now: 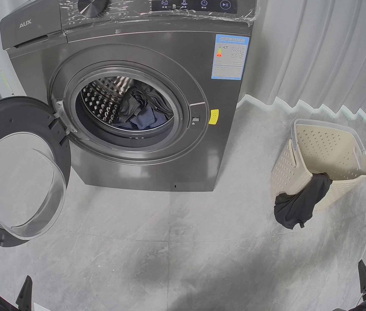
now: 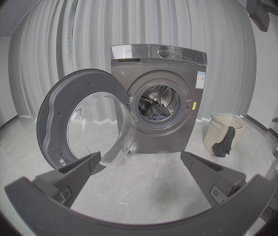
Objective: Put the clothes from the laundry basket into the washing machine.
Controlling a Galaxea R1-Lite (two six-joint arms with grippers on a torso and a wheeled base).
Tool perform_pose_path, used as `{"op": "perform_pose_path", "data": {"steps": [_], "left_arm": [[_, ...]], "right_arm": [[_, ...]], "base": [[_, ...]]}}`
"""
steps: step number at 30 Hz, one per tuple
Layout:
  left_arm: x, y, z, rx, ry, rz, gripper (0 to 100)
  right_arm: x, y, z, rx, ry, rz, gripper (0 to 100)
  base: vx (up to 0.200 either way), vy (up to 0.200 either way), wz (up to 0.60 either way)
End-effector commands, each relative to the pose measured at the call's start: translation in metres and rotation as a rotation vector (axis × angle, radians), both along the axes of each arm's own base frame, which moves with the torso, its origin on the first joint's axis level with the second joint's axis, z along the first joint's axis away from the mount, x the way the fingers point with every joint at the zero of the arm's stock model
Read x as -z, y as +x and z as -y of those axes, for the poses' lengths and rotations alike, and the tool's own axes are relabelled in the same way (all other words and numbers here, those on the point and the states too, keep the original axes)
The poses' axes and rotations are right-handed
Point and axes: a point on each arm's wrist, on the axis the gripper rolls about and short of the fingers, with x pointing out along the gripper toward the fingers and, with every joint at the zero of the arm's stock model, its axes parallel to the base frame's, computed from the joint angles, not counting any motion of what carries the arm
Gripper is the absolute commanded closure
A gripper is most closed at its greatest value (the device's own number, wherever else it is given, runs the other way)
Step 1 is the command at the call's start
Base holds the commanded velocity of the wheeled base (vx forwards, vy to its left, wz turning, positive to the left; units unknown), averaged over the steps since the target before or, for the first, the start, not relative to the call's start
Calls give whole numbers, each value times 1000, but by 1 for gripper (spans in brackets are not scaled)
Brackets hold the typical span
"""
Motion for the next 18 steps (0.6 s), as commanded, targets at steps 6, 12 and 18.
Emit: {"op": "perform_pose_path", "data": {"steps": [6, 12, 18], "left_arm": [[5, 0, 0, -22, -17, -5, 0], [5, 0, 0, -22, -15, -5, 0], [5, 0, -1, -24, -17, -5, 0]], "right_arm": [[5, 1, 0, -1, 0, -12, 0], [5, 1, 0, -1, 0, -12, 0], [5, 1, 0, 0, 0, -12, 0]], "base": [[0, -200, 0], [0, -200, 0], [0, -200, 0]]}}
